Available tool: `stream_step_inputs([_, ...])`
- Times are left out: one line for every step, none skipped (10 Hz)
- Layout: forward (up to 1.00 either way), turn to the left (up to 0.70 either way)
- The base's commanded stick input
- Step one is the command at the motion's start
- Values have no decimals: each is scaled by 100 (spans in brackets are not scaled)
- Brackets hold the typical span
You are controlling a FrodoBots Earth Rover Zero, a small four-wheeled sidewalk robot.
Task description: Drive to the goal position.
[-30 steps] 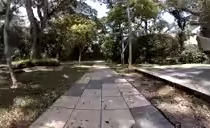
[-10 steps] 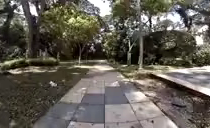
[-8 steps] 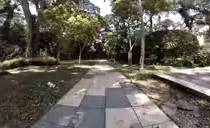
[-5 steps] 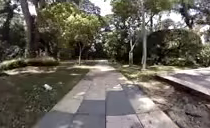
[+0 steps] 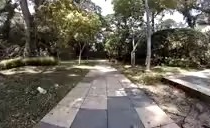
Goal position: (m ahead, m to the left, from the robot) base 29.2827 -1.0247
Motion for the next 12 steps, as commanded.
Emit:
stream_step_inputs([50,0])
stream_step_inputs([50,0])
stream_step_inputs([50,0])
stream_step_inputs([50,0])
stream_step_inputs([50,0])
stream_step_inputs([50,0])
stream_step_inputs([50,0])
stream_step_inputs([50,0])
stream_step_inputs([50,0])
stream_step_inputs([50,0])
stream_step_inputs([50,0])
stream_step_inputs([50,0])
